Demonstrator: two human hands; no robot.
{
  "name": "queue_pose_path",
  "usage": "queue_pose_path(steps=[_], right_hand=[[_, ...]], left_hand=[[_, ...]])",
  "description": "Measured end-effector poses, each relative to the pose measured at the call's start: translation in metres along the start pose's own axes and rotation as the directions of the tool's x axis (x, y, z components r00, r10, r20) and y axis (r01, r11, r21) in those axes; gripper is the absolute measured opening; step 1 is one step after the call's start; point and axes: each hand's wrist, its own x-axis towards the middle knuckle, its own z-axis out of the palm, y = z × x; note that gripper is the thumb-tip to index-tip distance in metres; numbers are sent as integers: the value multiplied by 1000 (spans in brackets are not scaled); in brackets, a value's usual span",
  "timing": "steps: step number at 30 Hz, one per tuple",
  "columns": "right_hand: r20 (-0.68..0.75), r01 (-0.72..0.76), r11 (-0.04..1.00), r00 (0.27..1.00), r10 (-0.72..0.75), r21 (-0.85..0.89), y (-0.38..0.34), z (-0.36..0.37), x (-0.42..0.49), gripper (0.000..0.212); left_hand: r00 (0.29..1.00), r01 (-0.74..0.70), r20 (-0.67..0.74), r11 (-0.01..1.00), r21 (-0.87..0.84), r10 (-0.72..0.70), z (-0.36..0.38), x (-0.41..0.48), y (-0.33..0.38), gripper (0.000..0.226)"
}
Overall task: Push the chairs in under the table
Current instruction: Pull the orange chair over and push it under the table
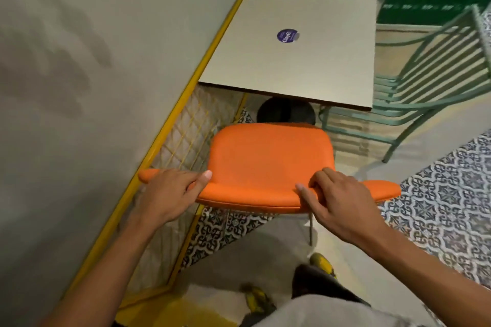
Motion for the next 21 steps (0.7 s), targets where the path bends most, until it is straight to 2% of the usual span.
queue_pose_path(steps=[3,7,14,21], right_hand=[[-12,-92,988,996,91,-123,-15,9,0,62],[-38,-187,957,982,183,-224,-26,18,9,74],[-133,-231,951,969,207,-207,-29,27,14,61],[-176,-296,937,948,264,-187,-61,35,24,60]], left_hand=[[999,-43,-16,999,25,44,5,11,-4,71],[981,-57,-176,989,135,80,16,14,-5,71],[936,-162,-311,986,39,166,22,20,-14,67],[879,-326,-358,945,30,315,13,38,-50,65]])
